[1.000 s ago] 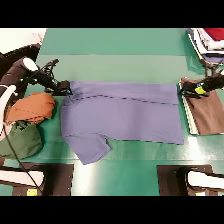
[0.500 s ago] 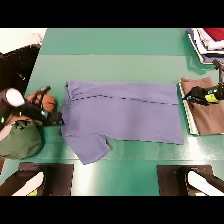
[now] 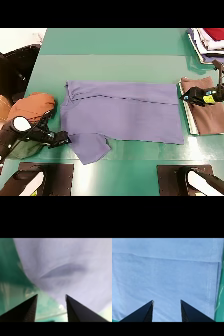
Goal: Fold the shirts.
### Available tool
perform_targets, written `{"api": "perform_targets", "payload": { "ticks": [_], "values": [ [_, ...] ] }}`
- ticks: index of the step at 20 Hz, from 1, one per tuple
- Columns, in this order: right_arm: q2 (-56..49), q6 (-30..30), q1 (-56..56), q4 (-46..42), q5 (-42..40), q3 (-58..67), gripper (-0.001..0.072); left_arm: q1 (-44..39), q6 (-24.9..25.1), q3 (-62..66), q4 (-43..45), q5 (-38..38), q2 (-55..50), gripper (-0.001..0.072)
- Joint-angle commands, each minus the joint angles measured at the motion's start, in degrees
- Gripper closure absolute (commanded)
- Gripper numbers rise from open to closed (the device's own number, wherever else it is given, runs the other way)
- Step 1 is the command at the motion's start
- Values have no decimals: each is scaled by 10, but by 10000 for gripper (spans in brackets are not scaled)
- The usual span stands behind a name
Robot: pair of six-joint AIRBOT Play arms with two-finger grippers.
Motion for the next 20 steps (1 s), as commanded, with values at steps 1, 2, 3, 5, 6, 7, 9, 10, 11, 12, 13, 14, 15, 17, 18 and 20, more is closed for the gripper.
{"api": "perform_targets", "payload": {
  "ticks": [1, 2, 3, 5, 6, 7, 9, 10, 11, 12, 13, 14, 15, 17, 18, 20],
  "values": [
    [1, -1, 0, 3, 0, -1, 331, 0, 32, -38, -70, 57, 4, 299],
    [1, -1, 0, 3, -1, -1, 331, 0, 32, -42, -80, 65, 4, 299],
    [1, -1, 0, 3, 0, -1, 331, 0, 31, -43, -83, 68, 4, 300],
    [1, -1, 0, 3, 5, -1, 333, 0, 32, -43, -90, 66, 4, 349],
    [1, -1, 0, 2, 15, -1, 333, 0, 35, -43, -94, 62, 4, 588],
    [1, -9, -4, -1, 29, -1, 333, 0, 54, -43, -102, 56, 4, 684],
    [1, -14, -25, -6, 68, -2, 333, 0, 64, -35, -107, 27, 5, 684],
    [2, -14, -40, -20, 87, -2, 333, 0, 74, -24, -103, 11, 5, 685],
    [1, -14, -58, -51, 110, -2, 333, 0, 76, -11, -95, -1, 5, 685],
    [2, -13, -75, -86, 129, -4, 333, 0, 77, 4, -86, -9, 5, 685],
    [10, -10, -96, -113, 135, -20, 333, 0, 77, 17, -80, -11, 5, 685],
    [23, -7, -123, -125, 130, -49, 332, 0, 77, 28, -80, -10, 5, 684],
    [32, -7, -152, -122, 125, -84, 331, 0, 77, 37, -81, -7, 5, 684],
    [47, -8, -205, -122, 109, -170, 320, 0, 78, 47, -81, -1, 5, 684],
    [47, -8, -225, -119, 100, -212, 320, 0, 78, 48, -81, 0, 5, 684],
    [46, -9, -245, -113, 79, -276, 320, 0, 77, 48, -81, 6, 5, 684]
  ]
}}
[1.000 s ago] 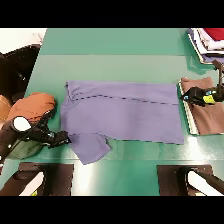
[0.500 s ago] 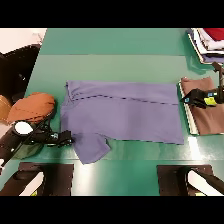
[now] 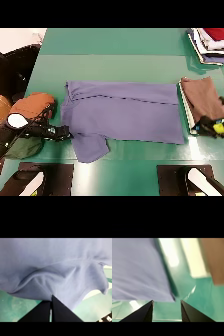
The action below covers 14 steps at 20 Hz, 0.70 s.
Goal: Fold the shirts.
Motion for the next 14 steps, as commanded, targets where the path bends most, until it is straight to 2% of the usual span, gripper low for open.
{"api": "perform_targets", "payload": {
  "ticks": [1, 4, 8, 9, 12, 14],
  "values": [
    [6, 0, -43, 7, -37, -111, 320, 0, 2, 8, 1, 9, 1, 684],
    [6, 0, -7, 21, -80, -149, 320, 0, 2, 8, 2, 13, 1, 684],
    [6, 1, 53, 51, -122, -139, 329, 0, 2, 8, 6, 18, 1, 683],
    [6, 1, 60, 51, -125, -133, 397, 0, 2, 8, 8, 18, 1, 684],
    [7, -4, 85, 49, -120, -115, 678, 0, 15, 11, 11, 9, 1, 685],
    [15, -17, 106, 42, -95, -101, 696, 0, 14, 33, 38, -23, 1, 686]
  ]
}}
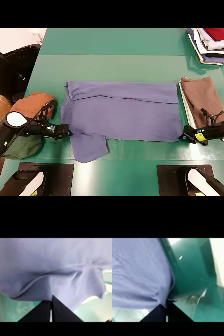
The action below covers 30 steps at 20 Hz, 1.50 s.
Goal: Fold the shirts.
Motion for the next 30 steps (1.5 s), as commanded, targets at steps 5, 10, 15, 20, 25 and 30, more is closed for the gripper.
{"api": "perform_targets", "payload": {
  "ticks": [5, 10, 15, 20, 25, 30],
  "values": [
    [109, -9, 59, -103, 141, 59, 696, 0, -16, 62, 59, -123, 39, 687],
    [186, 0, 59, -125, 176, 109, 697, 0, -48, 103, 58, -155, 94, 686],
    [58, 2, 60, -93, 111, 203, 697, 0, -3, 160, 55, 13, 15, 685],
    [-110, 2, 82, -36, 19, 314, 697, 0, 93, 269, 33, 108, -187, 683],
    [-254, 2, 138, -34, -14, 420, 695, 0, 111, 382, 26, 192, -346, 682],
    [-340, 2, 138, 35, -7, 504, 396, 0, 112, 413, -33, 233, -386, 447]
  ]
}}
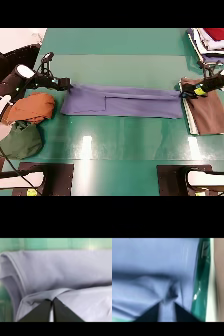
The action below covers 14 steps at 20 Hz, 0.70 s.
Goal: Fold the shirts.
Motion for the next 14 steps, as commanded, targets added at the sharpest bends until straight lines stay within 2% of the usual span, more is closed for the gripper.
{"api": "perform_targets", "payload": {
  "ticks": [1, 2, 5, 6, 7, 8, 9, 14],
  "values": [
    [-56, -1, -8, 82, -3, 54, 342, 0, 5, 21, -42, 34, -28, 192],
    [-59, -10, -16, 104, -2, 58, 323, 1, 4, 21, -43, 32, -26, 83],
    [-58, -27, -53, 116, 44, 58, 322, 0, 3, 43, -42, -17, -26, 86],
    [-58, -35, -68, 118, 66, 54, 321, 0, 3, 53, -42, -46, -26, 107],
    [-58, -37, -86, 118, 86, 46, 321, 0, 4, 58, -43, -70, -26, 348],
    [-58, -37, -101, 118, 97, 31, 245, 0, 5, 61, -44, -88, -26, 609],
    [-58, -37, -113, 118, 99, 13, 149, 0, 5, 61, -44, -97, -26, 673],
    [-59, -59, -132, 122, 56, -82, 154, 0, 5, 60, -67, -116, -26, 674]
  ]
}}
